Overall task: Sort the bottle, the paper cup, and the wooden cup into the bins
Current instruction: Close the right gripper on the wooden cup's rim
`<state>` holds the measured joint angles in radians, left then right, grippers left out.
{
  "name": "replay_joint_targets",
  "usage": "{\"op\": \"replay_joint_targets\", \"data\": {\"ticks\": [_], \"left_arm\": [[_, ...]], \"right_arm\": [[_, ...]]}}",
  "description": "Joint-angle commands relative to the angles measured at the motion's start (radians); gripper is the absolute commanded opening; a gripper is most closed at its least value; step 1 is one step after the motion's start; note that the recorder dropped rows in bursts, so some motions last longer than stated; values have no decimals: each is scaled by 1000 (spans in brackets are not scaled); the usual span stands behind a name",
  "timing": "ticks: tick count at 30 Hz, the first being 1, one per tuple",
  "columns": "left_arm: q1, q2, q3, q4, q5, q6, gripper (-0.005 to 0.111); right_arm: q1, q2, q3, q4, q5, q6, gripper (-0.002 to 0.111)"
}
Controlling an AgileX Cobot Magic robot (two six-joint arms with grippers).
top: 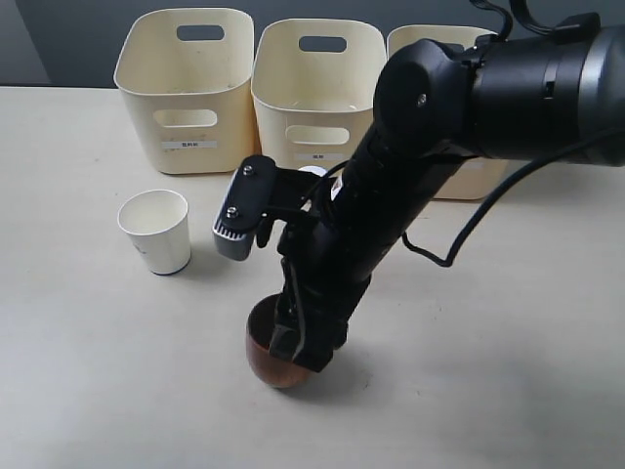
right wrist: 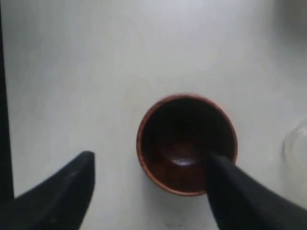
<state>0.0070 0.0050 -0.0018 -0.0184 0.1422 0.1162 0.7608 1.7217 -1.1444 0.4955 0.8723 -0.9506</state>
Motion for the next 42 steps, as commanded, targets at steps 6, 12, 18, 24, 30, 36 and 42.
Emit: {"op": "replay_joint_targets", "data": {"ticks": [6, 12, 18, 24, 30, 36, 42], "left_arm": [[0, -5, 2, 6, -7, -2, 0], [0, -5, 2, 6, -7, -2, 0], [0, -5, 2, 6, -7, -2, 0], [0, -5, 2, 6, -7, -2, 0], [0, -5, 2, 6, -7, -2, 0], [0, -5, 2, 6, -7, -2, 0], [0, -5, 2, 6, -7, -2, 0]], "right_arm": [[-2, -1, -7, 16, -8, -7, 68], [-2, -1, -7, 14, -4, -7, 68], [-2, -1, -7, 26, 6, -7, 68], [-2, -1, -7, 28, 8, -7, 68], [-2, -1, -7, 34, 12, -7, 68], [-2, 45, -7, 32, 8, -7, 68], [-2, 95, -7, 28, -20, -17, 68]]}}
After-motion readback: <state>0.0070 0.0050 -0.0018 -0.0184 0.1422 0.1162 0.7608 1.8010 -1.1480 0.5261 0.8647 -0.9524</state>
